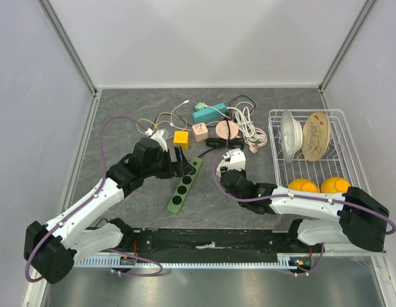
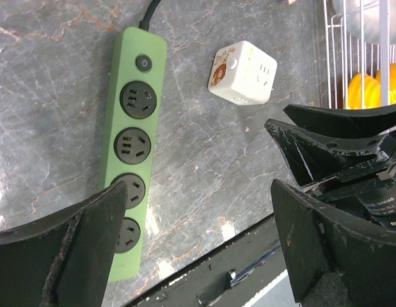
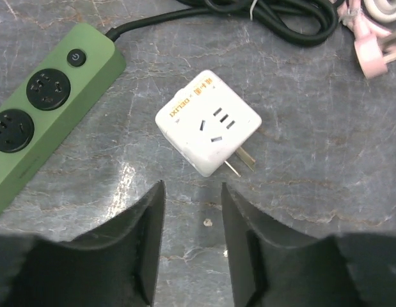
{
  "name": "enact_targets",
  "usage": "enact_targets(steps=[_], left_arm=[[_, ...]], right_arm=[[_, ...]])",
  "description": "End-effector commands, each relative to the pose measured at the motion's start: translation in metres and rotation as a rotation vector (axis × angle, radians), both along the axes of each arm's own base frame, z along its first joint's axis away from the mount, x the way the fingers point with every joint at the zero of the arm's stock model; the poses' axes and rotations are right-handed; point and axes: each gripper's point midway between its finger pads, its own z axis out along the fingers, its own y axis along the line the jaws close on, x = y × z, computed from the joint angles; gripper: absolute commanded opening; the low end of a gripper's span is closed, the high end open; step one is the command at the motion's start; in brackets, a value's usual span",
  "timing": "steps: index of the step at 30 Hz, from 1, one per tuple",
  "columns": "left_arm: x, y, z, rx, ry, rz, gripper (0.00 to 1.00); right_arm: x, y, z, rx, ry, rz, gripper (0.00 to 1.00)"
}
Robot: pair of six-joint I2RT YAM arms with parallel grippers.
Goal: Insert the plug
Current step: Pick up the plug from the center of the board.
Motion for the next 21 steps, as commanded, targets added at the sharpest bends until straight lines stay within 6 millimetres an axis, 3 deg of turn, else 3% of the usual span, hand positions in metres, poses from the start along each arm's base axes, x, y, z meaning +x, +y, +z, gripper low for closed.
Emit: enact_targets(steps=[1,5,8,10,11,13,17,21], left_arm=[[0.006,-0.015,0.009,-0.035,-0.107,-0.111,1.0],[0.01,-0.031,0.003,-0.021,-0.112,-0.229,0.99],[0.018,-0.044,0.006,-0.034,-0.077,-0.262,0.99],[0.019,-0.05,0.009,-0.057,-0.053,-0.255,0.99],[0.02,-0.051,0.011,-0.065,-0.051,-0.253,1.0],[0.015,-0.053,0.012,-0.065,-0.058,-0.255,0.99],[-0.002,-0.047,-0.003,-0.047,-0.036,-0.254,0.99],[-0.015,-0.036,-0.012,-0.037,-0.014,-0.236,0.99]], right_arm=[[0.001,-0.001,0.013,0.046,-0.016,-0.029,0.54],[0.0,-0.003,0.025,0.119,0.005,-0.065,0.79],[0.007,-0.002,0.034,0.158,0.075,-0.019,0.89],[0.004,0.008,0.034,0.178,0.155,0.096,0.92],[0.017,0.0,0.039,0.197,0.173,0.083,0.93],[0.021,0.001,0.036,0.196,0.233,0.143,0.94],[0.046,0.0,0.04,0.189,0.3,0.189,0.96],[0.053,0.006,0.017,0.174,0.392,0.246,0.98]])
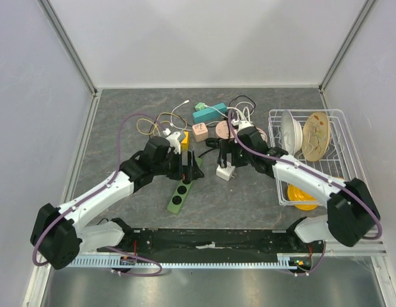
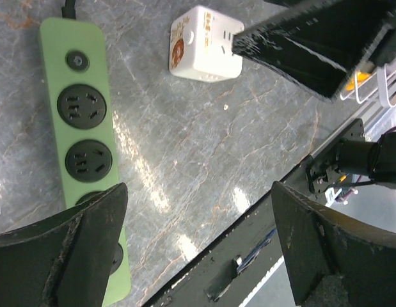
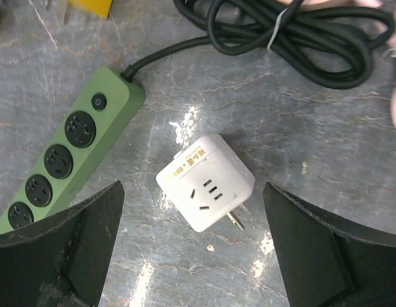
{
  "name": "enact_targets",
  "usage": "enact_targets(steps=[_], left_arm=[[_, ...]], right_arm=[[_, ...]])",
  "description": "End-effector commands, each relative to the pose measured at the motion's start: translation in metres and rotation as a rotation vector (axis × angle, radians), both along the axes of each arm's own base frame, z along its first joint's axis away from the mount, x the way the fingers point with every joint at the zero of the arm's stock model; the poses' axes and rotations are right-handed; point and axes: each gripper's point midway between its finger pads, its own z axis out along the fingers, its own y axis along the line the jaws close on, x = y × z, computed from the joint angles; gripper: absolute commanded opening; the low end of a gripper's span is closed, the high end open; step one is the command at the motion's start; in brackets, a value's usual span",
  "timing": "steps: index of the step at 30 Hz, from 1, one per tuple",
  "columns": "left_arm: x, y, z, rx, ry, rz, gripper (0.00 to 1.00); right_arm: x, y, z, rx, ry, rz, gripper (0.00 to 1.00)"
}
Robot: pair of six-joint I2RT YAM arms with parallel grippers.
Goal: Insert the plug
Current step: Pick up the plug from the center of the board.
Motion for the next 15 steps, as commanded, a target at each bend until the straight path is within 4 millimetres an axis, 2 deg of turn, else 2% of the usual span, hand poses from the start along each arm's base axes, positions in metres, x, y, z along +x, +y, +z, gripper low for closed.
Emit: enact_targets(steps=[1,4,8,12,15], left_arm=[[-0.014,0.008,0.003,-0.022,-0.016,0.003,0.99],[-0.017,0.019,0.007,-0.001,-0.035,0.028,0.99],[-0.017,0.029,0.008,0.025,-0.056,0.062,0.99],[-0.019,0.031,0.006,0.033,-0.048,0.065,0.99],[-0.019,0.031,0.004,0.033,-0.039,0.069,0.99]], right_arm=[[-0.009,0.018,-0.014,0.022,0.101,0.179,0.98],[-0.014,0.019,-0.03,0.003,0.139,0.209,0.98],[-0.031,0.025,-0.045,0.028,0.207,0.278,0.98],[-0.044,0.037,-0.042,0.055,0.207,0.307,0.98],[-0.058,0.054,-0.037,0.072,0.202,0.334,0.98]])
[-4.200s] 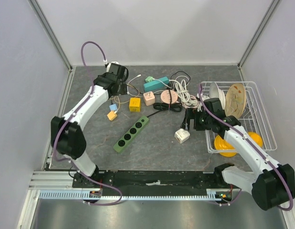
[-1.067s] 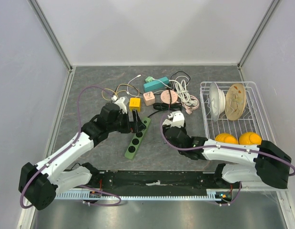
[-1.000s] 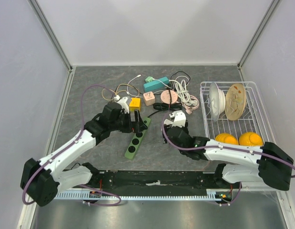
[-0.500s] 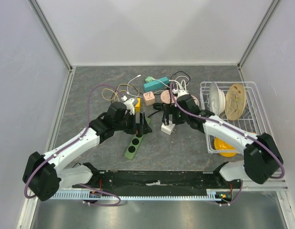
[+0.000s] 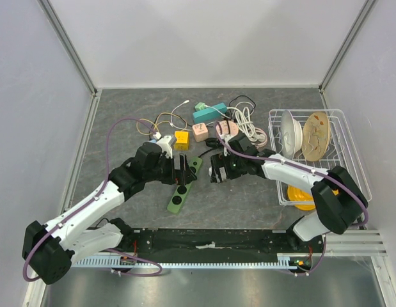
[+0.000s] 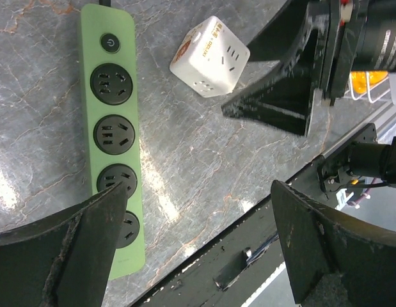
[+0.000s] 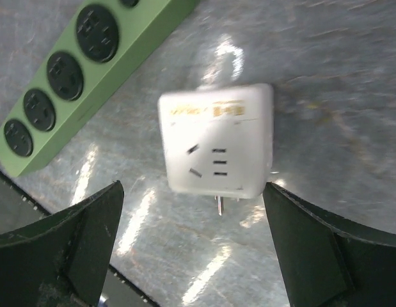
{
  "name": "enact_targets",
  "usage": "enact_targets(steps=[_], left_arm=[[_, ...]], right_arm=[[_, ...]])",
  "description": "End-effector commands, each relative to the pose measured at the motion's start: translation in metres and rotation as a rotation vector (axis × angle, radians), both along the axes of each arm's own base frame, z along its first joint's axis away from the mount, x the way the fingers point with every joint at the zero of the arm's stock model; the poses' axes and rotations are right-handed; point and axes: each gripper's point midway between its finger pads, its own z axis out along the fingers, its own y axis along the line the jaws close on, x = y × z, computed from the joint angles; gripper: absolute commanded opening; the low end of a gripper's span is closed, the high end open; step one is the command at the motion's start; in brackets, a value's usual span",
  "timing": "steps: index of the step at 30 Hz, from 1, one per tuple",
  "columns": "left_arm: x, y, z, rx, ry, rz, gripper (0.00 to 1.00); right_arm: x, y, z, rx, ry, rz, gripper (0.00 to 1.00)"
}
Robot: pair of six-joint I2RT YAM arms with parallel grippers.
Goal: Insert the plug
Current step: Pick up the plug from the center of the board.
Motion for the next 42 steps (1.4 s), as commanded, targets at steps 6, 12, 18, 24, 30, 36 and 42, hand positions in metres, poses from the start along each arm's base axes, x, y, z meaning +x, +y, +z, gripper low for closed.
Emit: enact_targets(steps=[6,12,18,24,30,36,42], left_arm=[[-0.002,0.005,-0.003,0.018,0.01,0.021,0.99],[0.003,0.01,-0.002,0.041,-0.016,0.041,0.99],[0.021,-0.006,-0.005,0.13,-0.094,-0.044,1.0],[0.034,-0.044,-0.014,0.299,-0.165,-0.109,1.0],[0.049,-0.071,-0.038,0.443,-0.195,-0.111,0.99],[0.054,-0.097,-0.051,0.508,-0.208,-0.114,0.98],[0.059,-0.107,-0.072,0.578,-0.181,-0.055,0.93]], right_arm=[[-0.045,0.066,0.017,0.118,-0.007,0.117,0.98],[-0.034,0.052,0.042,0.091,-0.103,0.033,0.98],[0.004,-0.023,0.072,0.047,-0.201,-0.263,0.98],[0.018,-0.059,0.105,0.108,-0.29,-0.382,0.98],[0.017,-0.077,0.119,0.122,-0.364,-0.453,0.98],[0.016,-0.095,0.124,0.11,-0.405,-0.514,0.98],[0.015,-0.103,0.124,0.103,-0.412,-0.541,0.98]])
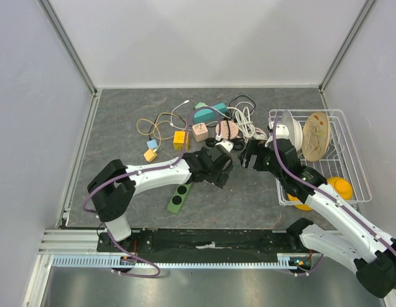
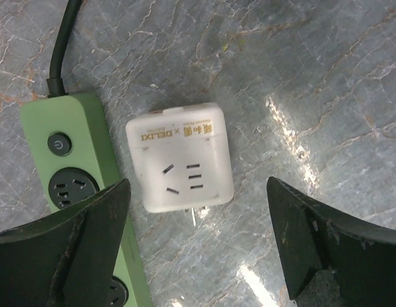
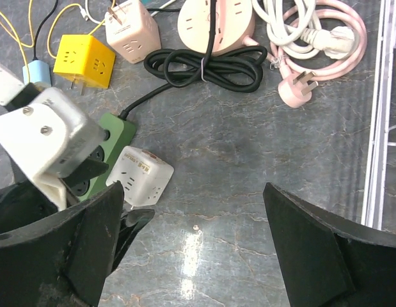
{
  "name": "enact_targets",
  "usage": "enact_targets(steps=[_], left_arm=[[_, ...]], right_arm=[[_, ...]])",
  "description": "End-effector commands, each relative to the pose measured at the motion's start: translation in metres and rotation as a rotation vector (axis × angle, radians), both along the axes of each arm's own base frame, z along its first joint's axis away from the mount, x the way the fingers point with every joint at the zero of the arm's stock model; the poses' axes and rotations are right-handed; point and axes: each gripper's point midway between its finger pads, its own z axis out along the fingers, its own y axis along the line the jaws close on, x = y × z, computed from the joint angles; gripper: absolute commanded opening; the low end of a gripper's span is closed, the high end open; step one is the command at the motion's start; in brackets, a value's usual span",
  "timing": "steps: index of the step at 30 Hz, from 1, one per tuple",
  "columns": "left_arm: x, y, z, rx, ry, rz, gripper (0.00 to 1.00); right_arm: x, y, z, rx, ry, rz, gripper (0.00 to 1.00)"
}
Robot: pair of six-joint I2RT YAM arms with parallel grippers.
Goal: Insert the plug
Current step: Pick up the plug from the center of the board.
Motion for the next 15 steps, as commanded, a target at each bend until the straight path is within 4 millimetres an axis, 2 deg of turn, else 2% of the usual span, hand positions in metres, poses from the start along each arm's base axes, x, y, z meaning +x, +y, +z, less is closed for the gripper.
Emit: enact_targets(steps=[1,4,11,15], left_arm=[[0.018,-0.009,0.007,0.023,-0.074,0.079,0.92],[0.017,-0.006,-0.004,0.061,-0.067,0.107,0.88],[0.009,0.006,-0.02,0.108,-0.028,0.185,0.88],[0.007,0.006,-0.027,0.108,-0.011,0.191,0.87]], right_arm=[[0.002,-0.01,0.002,-0.004,-0.018,-0.049,0.98],[0.001,-0.012,0.003,-0.011,-0.019,-0.049,0.98],[0.0,-0.015,0.0,-0.017,-0.016,-0.052,0.98],[-0.001,-0.015,-0.002,-0.018,-0.012,-0.049,0.98]])
